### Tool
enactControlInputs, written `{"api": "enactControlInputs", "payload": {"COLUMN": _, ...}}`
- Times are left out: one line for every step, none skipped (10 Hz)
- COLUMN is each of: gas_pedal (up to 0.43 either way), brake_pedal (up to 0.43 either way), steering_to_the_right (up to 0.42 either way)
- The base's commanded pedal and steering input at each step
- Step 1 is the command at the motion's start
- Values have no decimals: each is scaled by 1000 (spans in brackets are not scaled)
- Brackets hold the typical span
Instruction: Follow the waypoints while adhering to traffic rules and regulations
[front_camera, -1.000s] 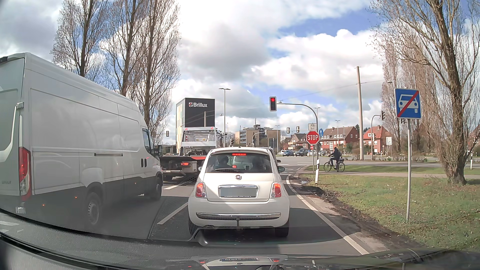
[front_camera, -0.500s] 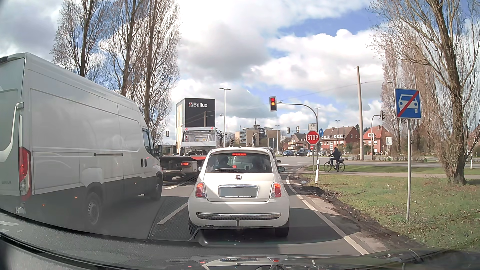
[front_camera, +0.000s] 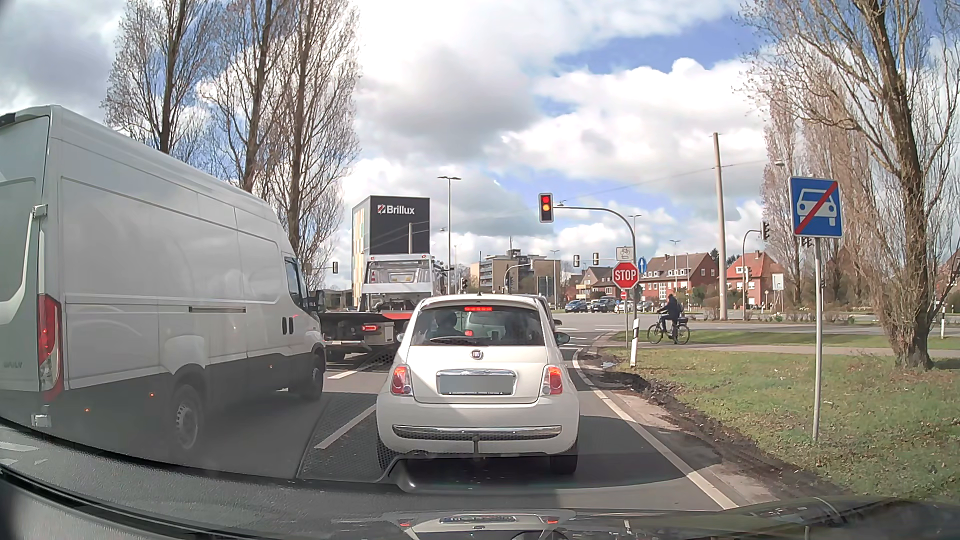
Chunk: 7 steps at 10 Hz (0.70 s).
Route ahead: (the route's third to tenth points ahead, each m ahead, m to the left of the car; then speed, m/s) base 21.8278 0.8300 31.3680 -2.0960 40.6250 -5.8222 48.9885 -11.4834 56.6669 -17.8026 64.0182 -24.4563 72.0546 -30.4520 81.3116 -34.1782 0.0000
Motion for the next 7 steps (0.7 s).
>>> {"api": "enactControlInputs", "payload": {"gas_pedal": 0, "brake_pedal": 268, "steering_to_the_right": 1}}
{"api": "enactControlInputs", "payload": {"gas_pedal": 0, "brake_pedal": 268, "steering_to_the_right": 1}}
{"api": "enactControlInputs", "payload": {"gas_pedal": 0, "brake_pedal": 268, "steering_to_the_right": 1}}
{"api": "enactControlInputs", "payload": {"gas_pedal": 0, "brake_pedal": 268, "steering_to_the_right": 1}}
{"api": "enactControlInputs", "payload": {"gas_pedal": 0, "brake_pedal": 268, "steering_to_the_right": 1}}
{"api": "enactControlInputs", "payload": {"gas_pedal": 0, "brake_pedal": 268, "steering_to_the_right": 1}}
{"api": "enactControlInputs", "payload": {"gas_pedal": 0, "brake_pedal": 268, "steering_to_the_right": 1}}
